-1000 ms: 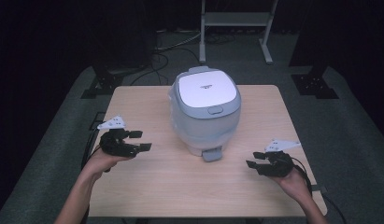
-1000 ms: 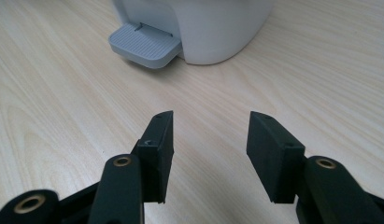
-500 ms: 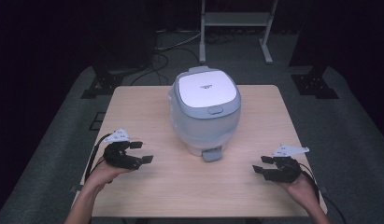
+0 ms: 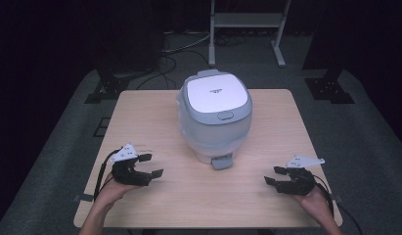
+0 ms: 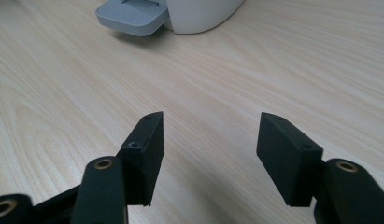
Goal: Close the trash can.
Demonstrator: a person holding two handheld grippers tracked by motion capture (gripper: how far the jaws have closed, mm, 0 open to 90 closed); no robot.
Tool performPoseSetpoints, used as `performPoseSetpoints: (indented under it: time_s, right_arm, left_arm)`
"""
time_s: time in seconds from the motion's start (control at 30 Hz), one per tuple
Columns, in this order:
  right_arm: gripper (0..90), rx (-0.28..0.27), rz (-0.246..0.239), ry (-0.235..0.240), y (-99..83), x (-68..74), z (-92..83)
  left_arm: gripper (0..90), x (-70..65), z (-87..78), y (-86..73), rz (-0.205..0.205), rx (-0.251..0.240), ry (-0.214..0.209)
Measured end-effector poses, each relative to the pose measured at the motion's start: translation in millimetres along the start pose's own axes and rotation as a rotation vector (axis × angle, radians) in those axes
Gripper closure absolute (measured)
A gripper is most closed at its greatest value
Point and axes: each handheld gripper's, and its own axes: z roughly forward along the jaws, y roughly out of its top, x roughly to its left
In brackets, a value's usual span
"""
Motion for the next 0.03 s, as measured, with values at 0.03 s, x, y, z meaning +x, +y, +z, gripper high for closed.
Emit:
performPoseSetpoints:
  time_s: [0.03]
  right_arm:
    - [39.2, 0.000, 0.000, 0.000, 0.0, 0.0, 0.0]
  left_arm:
    - [18.9, -0.3, 0.7, -1.8, -0.001, -0.010, 0.004]
